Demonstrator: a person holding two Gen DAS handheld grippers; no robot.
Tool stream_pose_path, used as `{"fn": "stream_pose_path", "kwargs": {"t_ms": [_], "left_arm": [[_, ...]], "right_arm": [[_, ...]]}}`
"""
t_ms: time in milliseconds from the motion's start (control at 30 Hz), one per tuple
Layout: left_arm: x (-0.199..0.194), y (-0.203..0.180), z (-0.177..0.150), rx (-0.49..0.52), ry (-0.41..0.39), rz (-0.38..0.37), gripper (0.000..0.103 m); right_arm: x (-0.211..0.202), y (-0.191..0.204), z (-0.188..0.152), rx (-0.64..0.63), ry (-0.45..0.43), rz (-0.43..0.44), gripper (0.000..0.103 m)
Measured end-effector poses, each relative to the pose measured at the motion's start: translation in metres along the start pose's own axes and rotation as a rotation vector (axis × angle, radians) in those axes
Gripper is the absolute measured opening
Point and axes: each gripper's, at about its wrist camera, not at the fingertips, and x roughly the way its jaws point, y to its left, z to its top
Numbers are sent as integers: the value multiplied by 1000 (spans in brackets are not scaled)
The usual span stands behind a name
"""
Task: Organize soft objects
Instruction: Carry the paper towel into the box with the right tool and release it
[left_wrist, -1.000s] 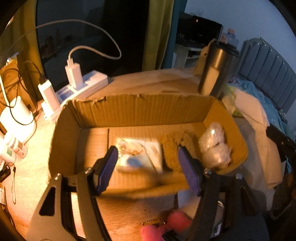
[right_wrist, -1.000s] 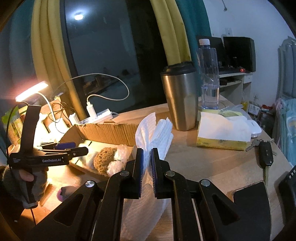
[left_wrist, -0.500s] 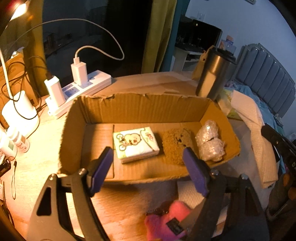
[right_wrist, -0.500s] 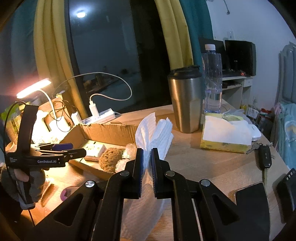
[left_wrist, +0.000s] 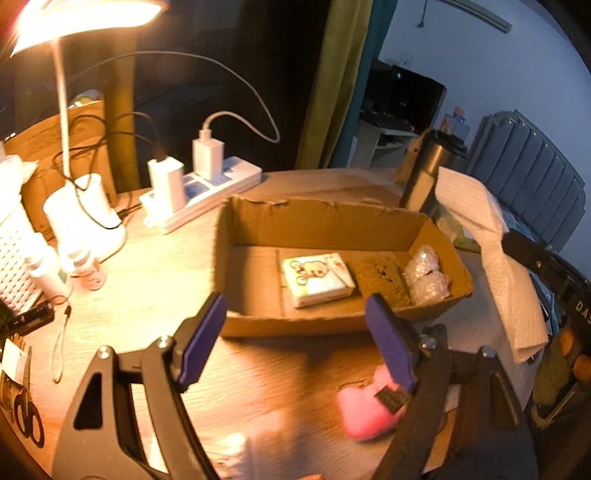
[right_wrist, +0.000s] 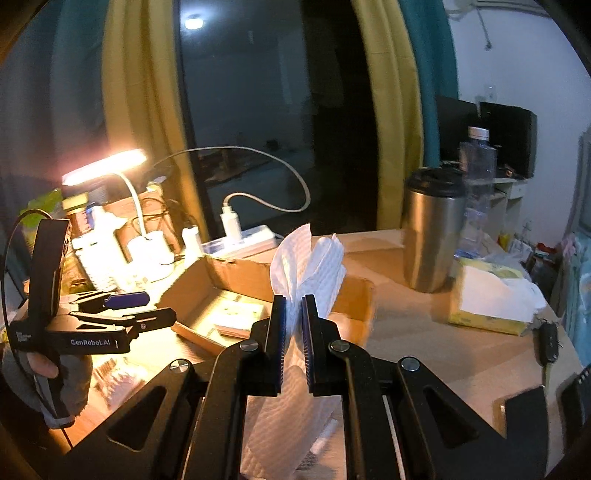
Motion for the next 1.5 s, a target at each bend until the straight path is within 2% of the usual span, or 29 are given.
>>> {"fn": "stream_pose_path", "kwargs": {"t_ms": [400,633,867,1267,1400,1500], "left_arm": [[-30,65,-15,-71,-50,31,79],[-36,96,-26,-105,-51,36,79],[-36,111,-32,-132,-58,32,79],[-17,127,-39,-176,-18,51,79],[-13,130,-41,-183,-9,55,79],[-11,130,-42,-184,-3,55,79]], "right_arm": [[37,73,19,-98,58,52,10],[76,106,29,-117,112,89,10],[117,122,34,-121,178,100,10],[172,123,26,-92,275,118,10],[190,125,17,-91,334,113,10],[208,129,4,-110,429,102,10]]}}
